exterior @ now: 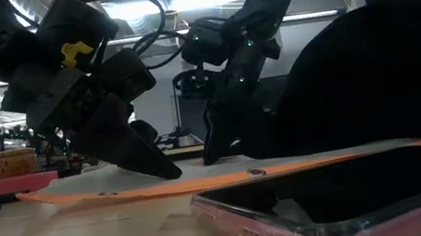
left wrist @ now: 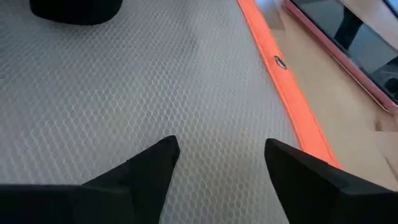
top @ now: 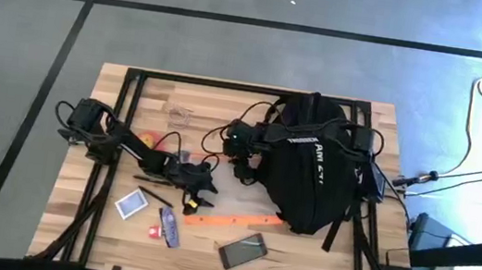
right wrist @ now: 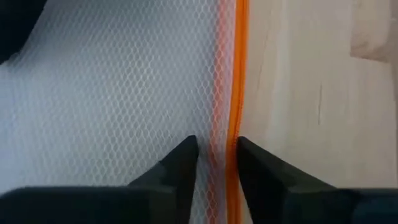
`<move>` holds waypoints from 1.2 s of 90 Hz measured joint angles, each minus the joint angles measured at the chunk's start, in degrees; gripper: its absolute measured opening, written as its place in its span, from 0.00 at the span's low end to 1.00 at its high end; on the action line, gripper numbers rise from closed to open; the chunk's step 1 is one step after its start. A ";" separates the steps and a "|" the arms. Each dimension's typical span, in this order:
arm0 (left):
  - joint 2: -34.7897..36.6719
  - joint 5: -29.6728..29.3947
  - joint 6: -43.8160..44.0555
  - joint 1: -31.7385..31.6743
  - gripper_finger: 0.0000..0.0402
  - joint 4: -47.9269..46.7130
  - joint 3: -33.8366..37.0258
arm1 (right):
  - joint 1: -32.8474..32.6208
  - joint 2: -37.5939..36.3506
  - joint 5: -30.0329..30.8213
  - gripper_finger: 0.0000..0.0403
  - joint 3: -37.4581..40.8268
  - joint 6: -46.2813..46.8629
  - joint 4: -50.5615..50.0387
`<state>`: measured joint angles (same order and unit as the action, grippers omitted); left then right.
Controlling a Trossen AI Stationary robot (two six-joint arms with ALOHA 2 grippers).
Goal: Unpack backpack
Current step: Open the transparent white zip bag
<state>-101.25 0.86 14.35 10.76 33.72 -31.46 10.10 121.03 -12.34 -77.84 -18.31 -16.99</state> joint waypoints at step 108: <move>17.37 -7.43 -6.09 -2.66 0.59 4.27 0.22 | -0.39 -6.36 11.24 0.01 -0.05 -4.61 -0.58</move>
<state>-83.89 -6.57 8.26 8.10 38.00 -31.24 9.71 114.67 -1.10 -77.89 -22.92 -17.57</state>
